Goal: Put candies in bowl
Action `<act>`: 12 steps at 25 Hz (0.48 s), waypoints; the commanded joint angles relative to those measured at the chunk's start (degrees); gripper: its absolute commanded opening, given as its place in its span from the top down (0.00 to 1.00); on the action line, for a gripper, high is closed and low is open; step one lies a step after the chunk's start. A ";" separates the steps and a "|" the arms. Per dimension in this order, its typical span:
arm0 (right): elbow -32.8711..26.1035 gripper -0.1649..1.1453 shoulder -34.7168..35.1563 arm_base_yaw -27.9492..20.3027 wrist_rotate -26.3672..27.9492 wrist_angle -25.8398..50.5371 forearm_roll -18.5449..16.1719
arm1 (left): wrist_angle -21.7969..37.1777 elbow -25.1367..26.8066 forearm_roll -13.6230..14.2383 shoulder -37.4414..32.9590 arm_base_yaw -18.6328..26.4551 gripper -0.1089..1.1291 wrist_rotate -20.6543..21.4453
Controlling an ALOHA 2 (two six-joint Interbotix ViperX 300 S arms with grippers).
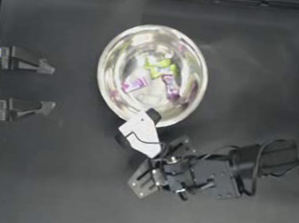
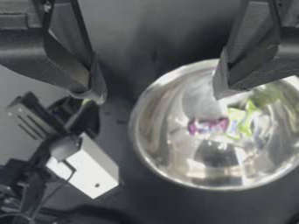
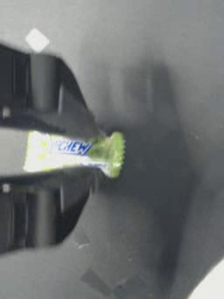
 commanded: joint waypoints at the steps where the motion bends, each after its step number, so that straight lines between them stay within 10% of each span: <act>1: -0.44 0.52 -0.79 0.26 -0.09 0.88 -0.26 | -0.26 -1.49 -0.09 1.05 -0.09 0.08 0.00; 12: 0.18 0.52 -6.59 0.97 0.79 2.81 -4.31 | -0.18 -1.41 -0.09 1.05 -0.09 0.08 -0.09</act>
